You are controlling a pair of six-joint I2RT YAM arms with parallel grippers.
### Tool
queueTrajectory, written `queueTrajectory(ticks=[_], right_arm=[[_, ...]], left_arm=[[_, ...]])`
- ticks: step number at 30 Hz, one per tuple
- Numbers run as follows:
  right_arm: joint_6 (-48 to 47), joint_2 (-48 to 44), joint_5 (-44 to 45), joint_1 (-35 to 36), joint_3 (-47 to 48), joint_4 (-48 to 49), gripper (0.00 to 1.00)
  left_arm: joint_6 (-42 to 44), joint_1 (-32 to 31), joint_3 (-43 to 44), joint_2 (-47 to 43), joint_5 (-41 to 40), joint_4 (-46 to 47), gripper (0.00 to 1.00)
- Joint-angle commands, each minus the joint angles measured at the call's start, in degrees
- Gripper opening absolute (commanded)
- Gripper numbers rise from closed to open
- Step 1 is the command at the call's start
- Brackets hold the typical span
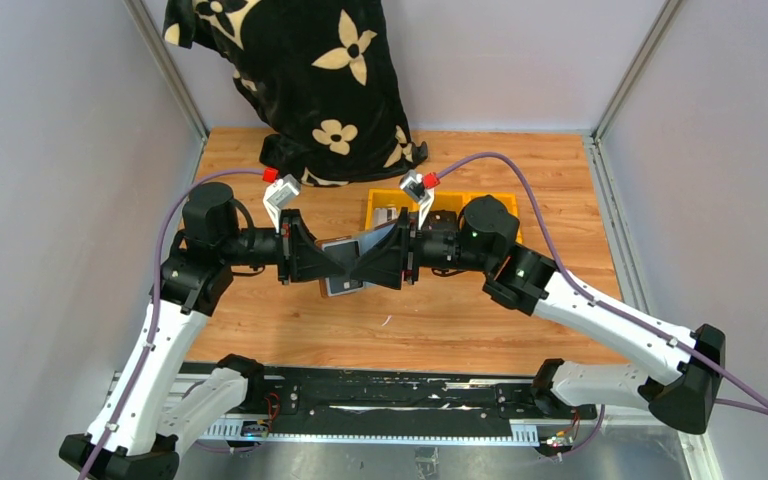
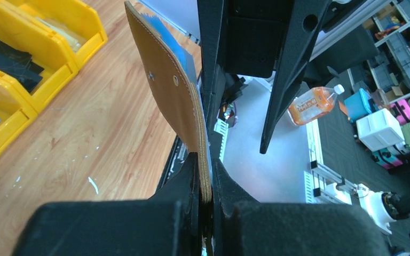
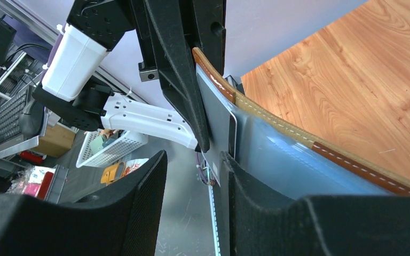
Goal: Take the credit cards out of the card holder
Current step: Remove the credit card from the card holder.
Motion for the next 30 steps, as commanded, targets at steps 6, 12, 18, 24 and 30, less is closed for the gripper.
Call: queueTrajectory(ticks=[6, 12, 18, 24, 30], right_arm=[[-0.2, -3.7, 2.4, -1.2, -1.7, -1.8, 0.43], [1.3, -3.2, 1.6, -1.2, -2.5, -0.1, 0.42], [5.7, -0.1, -2.1, -1.2, -2.0, 7.4, 0.38], [8.8, 2.7, -4.2, -1.3, -1.6, 12.0, 0.17], [12.4, 0.7, -5.8, -3.1, -5.3, 17.3, 0.0]], left_arm=[[-4.0, 0.1, 0.2, -1.6, 6.4, 4.5, 0.0], [-5.3, 0.1, 0.0, -2.2, 7.3, 5.7, 0.0], [-5.7, 0.1, -0.6, -2.2, 6.9, 6.4, 0.0], [-6.1, 0.1, -1.3, -2.1, 7.2, 7.3, 0.05], [-6.6, 0.1, -0.8, -2.3, 10.5, 7.3, 0.19]])
